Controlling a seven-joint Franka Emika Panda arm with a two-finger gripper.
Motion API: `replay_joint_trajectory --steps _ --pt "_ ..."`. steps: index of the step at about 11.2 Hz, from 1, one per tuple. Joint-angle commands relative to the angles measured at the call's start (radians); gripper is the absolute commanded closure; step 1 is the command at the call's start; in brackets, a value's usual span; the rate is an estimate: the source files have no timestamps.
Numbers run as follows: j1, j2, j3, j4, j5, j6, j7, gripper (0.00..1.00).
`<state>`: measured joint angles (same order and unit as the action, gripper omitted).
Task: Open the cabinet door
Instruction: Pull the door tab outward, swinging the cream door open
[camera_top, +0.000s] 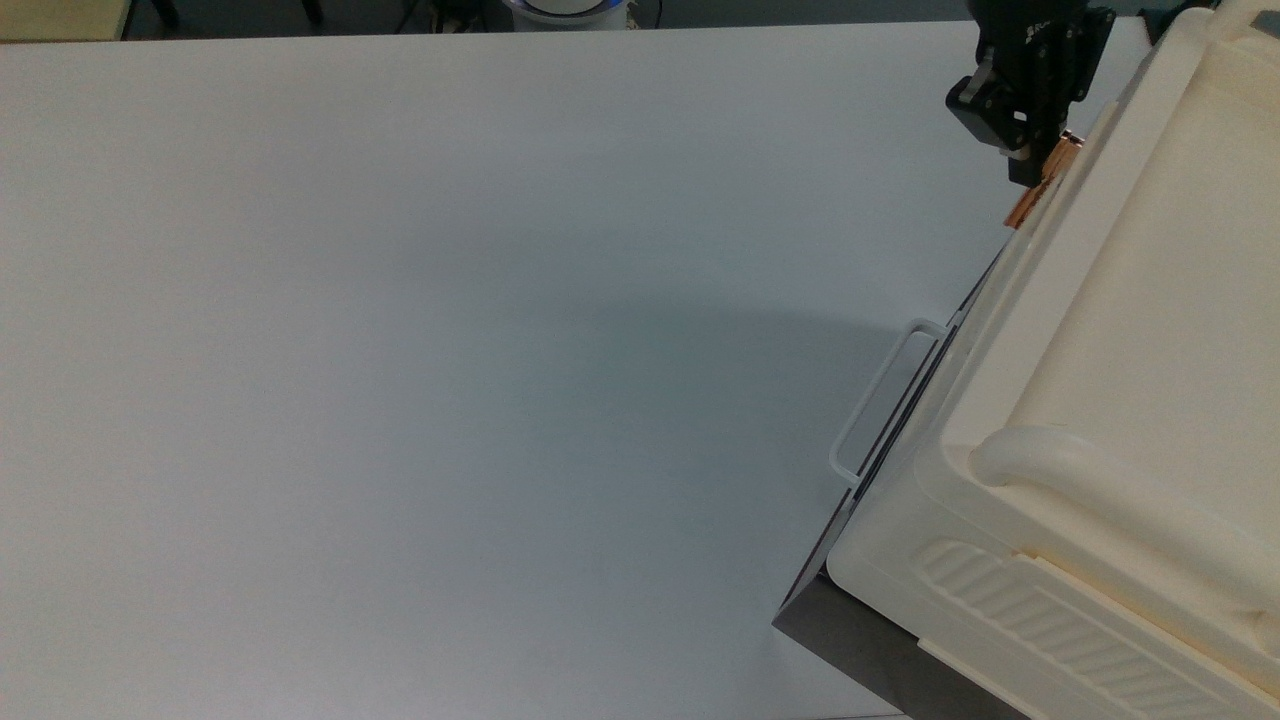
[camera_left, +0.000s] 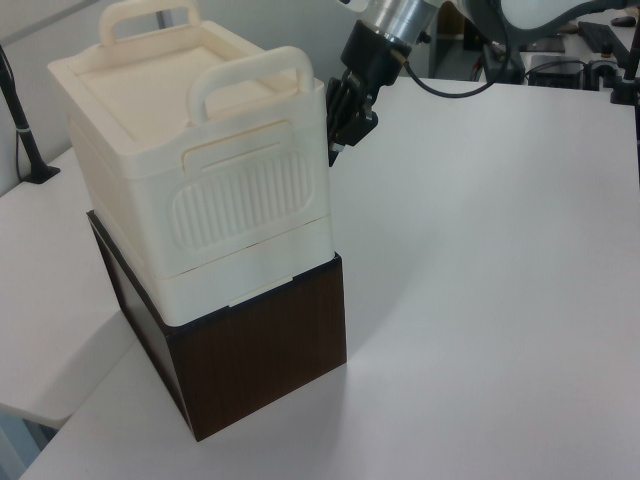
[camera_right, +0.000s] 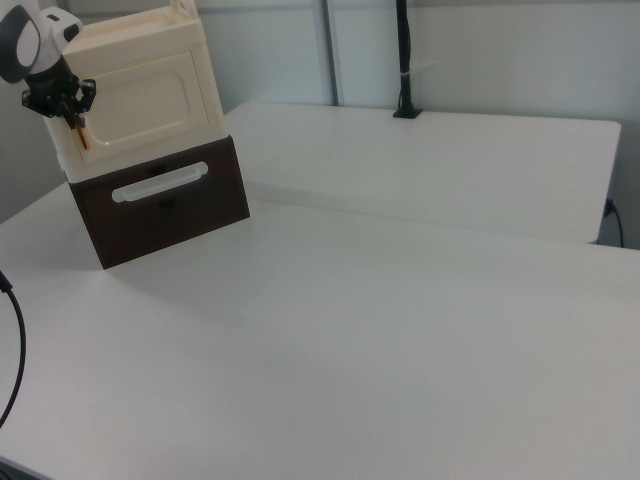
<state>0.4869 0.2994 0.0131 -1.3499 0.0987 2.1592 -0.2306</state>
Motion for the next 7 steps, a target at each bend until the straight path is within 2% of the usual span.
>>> replay_joint_trajectory --steps 1,3,4,6,7 --pt "-0.043 -0.071 -0.025 -0.043 0.004 -0.189 -0.035 1.0" --pt "-0.069 -0.109 -0.035 -0.044 0.004 -0.331 -0.067 0.96" --pt "-0.102 -0.12 -0.038 -0.046 0.003 -0.413 -0.07 0.85" --pt "-0.175 -0.121 -0.088 -0.06 -0.017 -0.49 -0.07 0.63" --pt "-0.221 -0.121 -0.107 -0.067 -0.055 -0.49 -0.07 0.39"
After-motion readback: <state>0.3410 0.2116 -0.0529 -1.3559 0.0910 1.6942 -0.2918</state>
